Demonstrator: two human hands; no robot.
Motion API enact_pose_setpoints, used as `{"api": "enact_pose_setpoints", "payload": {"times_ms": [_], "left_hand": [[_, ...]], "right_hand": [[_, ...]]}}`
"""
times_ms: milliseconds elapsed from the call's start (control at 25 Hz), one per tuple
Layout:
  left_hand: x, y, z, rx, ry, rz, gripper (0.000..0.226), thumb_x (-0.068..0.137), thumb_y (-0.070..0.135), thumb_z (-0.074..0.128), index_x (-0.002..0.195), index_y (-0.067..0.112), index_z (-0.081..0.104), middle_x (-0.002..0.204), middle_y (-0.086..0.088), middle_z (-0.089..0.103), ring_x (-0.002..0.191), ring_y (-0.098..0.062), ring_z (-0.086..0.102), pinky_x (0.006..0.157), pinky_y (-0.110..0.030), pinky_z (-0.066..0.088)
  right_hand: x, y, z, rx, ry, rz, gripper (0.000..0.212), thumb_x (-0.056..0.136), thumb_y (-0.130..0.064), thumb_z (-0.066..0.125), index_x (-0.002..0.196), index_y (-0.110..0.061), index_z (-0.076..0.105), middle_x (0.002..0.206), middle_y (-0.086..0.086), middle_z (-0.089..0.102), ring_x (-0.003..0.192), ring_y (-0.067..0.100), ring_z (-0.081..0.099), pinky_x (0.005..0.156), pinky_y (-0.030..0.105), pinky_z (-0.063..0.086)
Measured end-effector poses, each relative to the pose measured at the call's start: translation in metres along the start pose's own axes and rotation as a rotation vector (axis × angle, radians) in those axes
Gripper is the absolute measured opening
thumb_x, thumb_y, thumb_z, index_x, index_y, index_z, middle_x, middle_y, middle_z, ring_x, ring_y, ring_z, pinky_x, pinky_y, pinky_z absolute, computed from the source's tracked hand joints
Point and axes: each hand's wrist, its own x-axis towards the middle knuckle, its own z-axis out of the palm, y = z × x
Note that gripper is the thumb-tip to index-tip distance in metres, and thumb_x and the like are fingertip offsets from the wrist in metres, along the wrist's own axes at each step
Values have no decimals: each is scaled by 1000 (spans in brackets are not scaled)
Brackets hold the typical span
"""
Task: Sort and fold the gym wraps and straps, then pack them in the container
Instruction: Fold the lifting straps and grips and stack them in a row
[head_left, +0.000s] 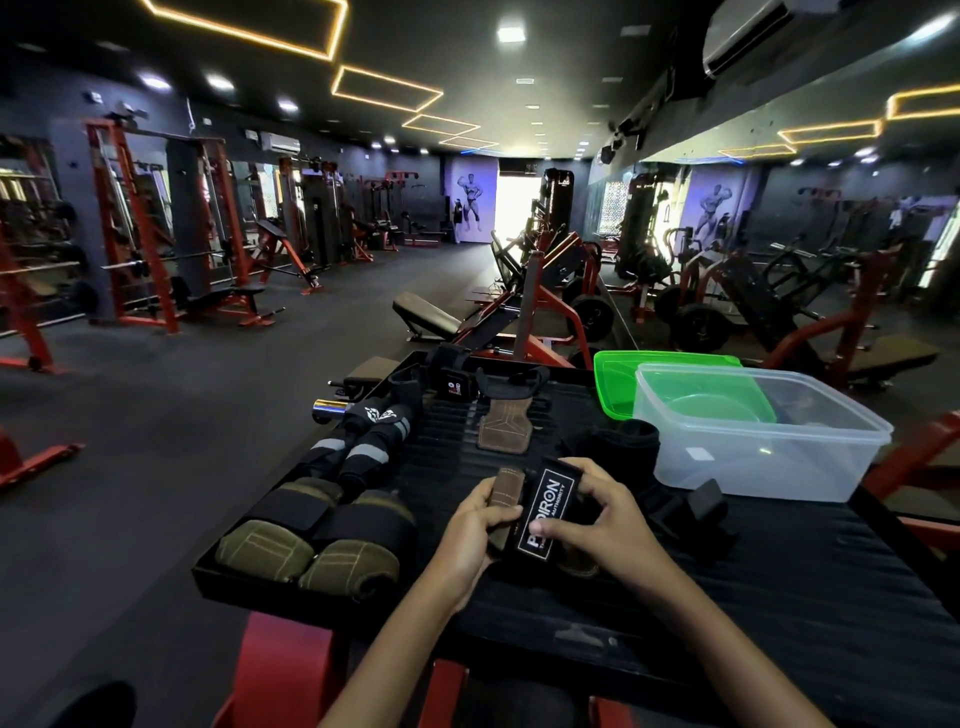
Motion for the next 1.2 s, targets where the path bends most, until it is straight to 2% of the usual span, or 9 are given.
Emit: {"api": "enact_pose_setpoints", "payload": {"times_ms": [160,360,440,560,640,720,840,960,1200], "left_hand": [[0,-1,-2,19,-22,-10,30,87,-3,41,103,13,62,96,-9,68,87,-23,62,81,-38,49],[-1,-3,-1,37,-32,-7,33,85,-4,39,101,14,62,93,-9,67,84,-23,61,78,-37,49],[1,-4,-2,43,-32,0,33,84,-3,38,101,13,61,92,-10,67,81,-22,62,76,-35,49],[0,-3,-3,76,-64,61,24,81,11,52,102,14,62,92,-5,68,81,-16,64,72,-30,51],[-1,-4,-4,163,-75,136,27,77,18,68,103,16,62,92,-1,69,83,-12,66,74,-26,52],[-1,-6,-3,252,-50,200,35,72,10,78,103,17,62,90,2,69,81,-8,66,74,-23,53],[-1,-6,-3,246,-4,236,39,62,13,84,97,21,69,92,1,70,85,-11,66,75,-22,52],[-2,-4,-5,192,-58,233,39,62,14,81,98,18,70,90,2,71,86,-13,66,78,-24,52],[2,-6,-2,166,61,228,35,70,10,79,101,16,65,99,-1,72,97,-16,66,83,-25,54]], "right_hand": [[0,-2,-1,-1,23,9,34,56,-10,88,83,-23,72,104,-5,60,93,-6,57,82,6,40],[-2,-1,-1,-62,82,49,31,52,-15,90,74,-25,70,98,-3,62,87,-4,58,79,9,42],[-1,4,0,-62,110,101,39,46,-20,93,66,-21,60,91,-1,63,80,5,59,75,20,46],[-2,11,-1,22,107,283,68,35,-32,93,80,-19,44,88,4,62,76,14,56,72,40,50],[-4,9,-1,103,22,347,70,42,-17,94,95,-18,49,95,5,64,81,14,60,78,38,53],[-4,6,-3,142,-89,320,59,51,-3,89,99,-14,59,90,3,68,80,12,64,75,27,54],[-4,2,-10,299,-201,279,41,59,-9,85,96,-12,68,87,1,71,82,13,65,75,23,52],[-4,1,-12,440,-156,325,39,61,-25,80,95,-9,72,92,10,72,84,18,67,78,25,52],[0,-2,-9,731,10,445,45,76,-24,69,110,4,62,103,22,68,85,24,67,78,32,57]]}}
